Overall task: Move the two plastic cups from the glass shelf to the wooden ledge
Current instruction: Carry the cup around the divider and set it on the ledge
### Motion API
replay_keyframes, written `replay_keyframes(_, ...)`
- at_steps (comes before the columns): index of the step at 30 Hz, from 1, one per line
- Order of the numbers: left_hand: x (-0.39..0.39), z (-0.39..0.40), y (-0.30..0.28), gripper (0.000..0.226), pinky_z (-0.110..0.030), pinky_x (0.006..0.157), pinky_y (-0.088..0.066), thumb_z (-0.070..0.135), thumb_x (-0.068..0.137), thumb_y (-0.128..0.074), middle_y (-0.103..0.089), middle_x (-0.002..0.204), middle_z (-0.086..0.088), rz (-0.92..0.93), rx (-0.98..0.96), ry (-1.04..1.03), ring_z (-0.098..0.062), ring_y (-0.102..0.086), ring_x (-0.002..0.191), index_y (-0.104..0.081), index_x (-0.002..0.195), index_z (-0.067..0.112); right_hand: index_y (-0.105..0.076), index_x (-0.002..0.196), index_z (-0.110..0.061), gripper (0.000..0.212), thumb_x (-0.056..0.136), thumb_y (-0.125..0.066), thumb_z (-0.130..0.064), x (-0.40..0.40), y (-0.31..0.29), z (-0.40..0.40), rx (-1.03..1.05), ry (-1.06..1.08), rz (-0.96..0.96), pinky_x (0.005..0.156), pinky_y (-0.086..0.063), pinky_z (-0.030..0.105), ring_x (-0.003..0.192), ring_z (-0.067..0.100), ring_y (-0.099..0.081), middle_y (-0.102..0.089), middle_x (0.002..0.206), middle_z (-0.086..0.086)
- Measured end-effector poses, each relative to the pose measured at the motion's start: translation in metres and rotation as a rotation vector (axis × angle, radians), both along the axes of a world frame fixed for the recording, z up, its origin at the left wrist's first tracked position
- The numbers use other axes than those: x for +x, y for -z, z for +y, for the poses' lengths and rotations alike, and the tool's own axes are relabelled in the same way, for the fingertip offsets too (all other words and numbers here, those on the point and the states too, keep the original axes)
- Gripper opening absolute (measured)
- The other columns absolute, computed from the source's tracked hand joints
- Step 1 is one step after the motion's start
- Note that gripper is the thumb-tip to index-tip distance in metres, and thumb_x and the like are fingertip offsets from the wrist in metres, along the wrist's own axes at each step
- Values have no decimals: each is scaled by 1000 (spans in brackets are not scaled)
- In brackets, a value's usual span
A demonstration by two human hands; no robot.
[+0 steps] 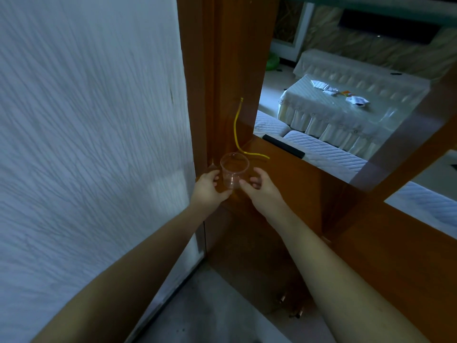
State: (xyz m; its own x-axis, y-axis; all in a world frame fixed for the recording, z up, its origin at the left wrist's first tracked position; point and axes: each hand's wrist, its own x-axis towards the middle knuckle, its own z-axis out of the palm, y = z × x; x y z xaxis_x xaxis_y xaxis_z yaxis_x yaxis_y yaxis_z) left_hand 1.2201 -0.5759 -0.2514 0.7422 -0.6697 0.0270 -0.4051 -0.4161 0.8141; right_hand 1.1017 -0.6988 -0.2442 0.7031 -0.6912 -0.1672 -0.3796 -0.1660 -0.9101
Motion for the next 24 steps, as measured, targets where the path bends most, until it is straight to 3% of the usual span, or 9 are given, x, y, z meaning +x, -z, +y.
replay_keyframes(3, -6, 17, -2, 59, -33, 92, -47, 32, 86, -70, -55, 130, -9, -11, 105, 4, -20, -55, 113, -49, 137, 12, -32, 143, -39, 66, 85, -61, -51, -15, -14, 12, -11, 3, 58, 89, -40, 31, 120, 13, -46, -49, 139, -3)
replay_keyframes(5, -11, 32, -10, 52, -31, 90, -45, 38, 90, -63, -55, 130, -8, -85, 214, 116, -22, -55, 114, -51, 135, 14, -35, 141, -43, 58, 88, -58, -49, -30, -21, 19, -52, -28, 65, 92, -41, 33, 124, 14, -45, -48, 140, -3)
replay_keyframes(7, -20, 48, -19, 47, -28, 86, -42, 39, 91, -61, -59, 125, -7, -226, 245, 233, -22, -56, 110, -55, 131, 14, -37, 141, -42, 54, 90, -55, -50, -46, -26, 28, -123, -49, 86, 94, -41, 32, 125, 14, -45, -47, 141, -3)
replay_keyframes(10, -32, 65, -32, 43, -37, 84, -50, 37, 91, -61, -64, 116, -10, -484, 257, 329, -28, -61, 101, -59, 125, 11, -38, 142, -38, 52, 93, -51, -50, -66, -31, 41, -258, -37, 149, 90, -38, 27, 126, 15, -44, -45, 143, -3)
replay_keyframes(13, -44, 71, -41, 43, -37, 83, -50, 41, 92, -55, -63, 115, -7, -608, 309, 351, -26, -60, 101, -57, 126, 14, -37, 143, -38, 49, 95, -45, -50, -83, -35, 54, -371, -23, 226, 94, -35, 27, 129, 16, -42, -44, 145, -3)
replay_keyframes(19, -72, 69, -43, 41, -38, 90, -44, 41, 92, -51, -62, 121, -3, -721, 274, 428, -23, -57, 112, -55, 128, 21, -42, 143, -31, 46, 101, -32, -46, -120, -51, 84, -610, 28, 275, 104, -38, 37, 127, 14, -43, -48, 140, -2)
replay_keyframes(24, -105, 52, -57, 44, -44, 100, -38, 38, 92, -52, -59, 131, -7, -801, 190, 529, -26, -52, 122, -53, 131, 19, -41, 144, -27, 49, 101, -27, -47, -161, -60, 94, -751, 138, 429, 108, -33, 41, 130, 18, -42, -50, 141, -1)
